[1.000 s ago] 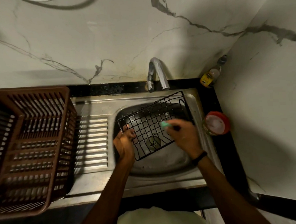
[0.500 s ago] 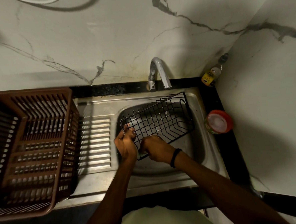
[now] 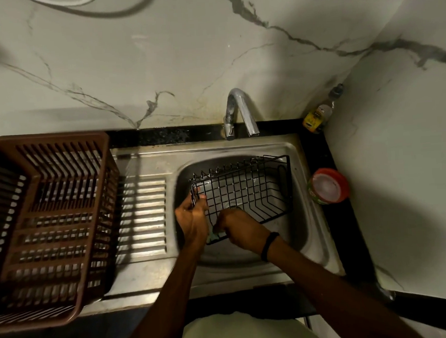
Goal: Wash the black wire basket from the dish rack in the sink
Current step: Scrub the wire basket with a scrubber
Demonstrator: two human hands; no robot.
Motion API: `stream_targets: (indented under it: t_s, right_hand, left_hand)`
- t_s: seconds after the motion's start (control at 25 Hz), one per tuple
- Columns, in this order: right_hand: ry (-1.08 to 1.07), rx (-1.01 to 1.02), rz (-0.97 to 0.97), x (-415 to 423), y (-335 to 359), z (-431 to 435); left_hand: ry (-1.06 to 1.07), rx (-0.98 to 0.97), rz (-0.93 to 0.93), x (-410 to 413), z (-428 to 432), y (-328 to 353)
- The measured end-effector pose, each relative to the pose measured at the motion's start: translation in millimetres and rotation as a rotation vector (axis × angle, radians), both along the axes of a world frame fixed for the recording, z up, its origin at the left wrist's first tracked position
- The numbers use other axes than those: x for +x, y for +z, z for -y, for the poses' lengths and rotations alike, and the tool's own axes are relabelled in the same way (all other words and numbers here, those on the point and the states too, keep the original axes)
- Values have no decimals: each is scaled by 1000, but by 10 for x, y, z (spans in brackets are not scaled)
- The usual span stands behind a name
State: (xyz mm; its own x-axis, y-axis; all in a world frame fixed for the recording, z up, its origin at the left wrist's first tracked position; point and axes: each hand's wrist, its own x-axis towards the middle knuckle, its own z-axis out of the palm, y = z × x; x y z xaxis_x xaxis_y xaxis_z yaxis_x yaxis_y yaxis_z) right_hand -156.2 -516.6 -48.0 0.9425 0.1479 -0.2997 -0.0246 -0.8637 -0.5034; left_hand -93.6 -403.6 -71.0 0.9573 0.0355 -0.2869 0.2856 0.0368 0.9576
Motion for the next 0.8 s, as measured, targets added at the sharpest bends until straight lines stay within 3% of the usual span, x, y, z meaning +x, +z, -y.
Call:
stream_targets:
  t_s: [0.12,0.28,0.4,0.48,0.64,0.8]
  right_hand:
    - [-126,-34,35,95,-16,-49]
    - [17,-21,4,-112,-65,56]
    - [-103,-33,62,-9,-111,54]
    - [-174,-25,105,64,-96,-2]
    - [-72,7,115,-159,-92,80]
    - [-269,-43,116,-58,-195,185]
  left_hand:
    - [-63,-10,33,24,14,22]
    - [19,-32,-12,12,-57,24]
    - [-37,4,3,-10,-8,32]
    - [-104,66,57,44,-11,25]
    - [-66,245,93,126,-109,-2]
    - [-144,373,84,70,-88,-36]
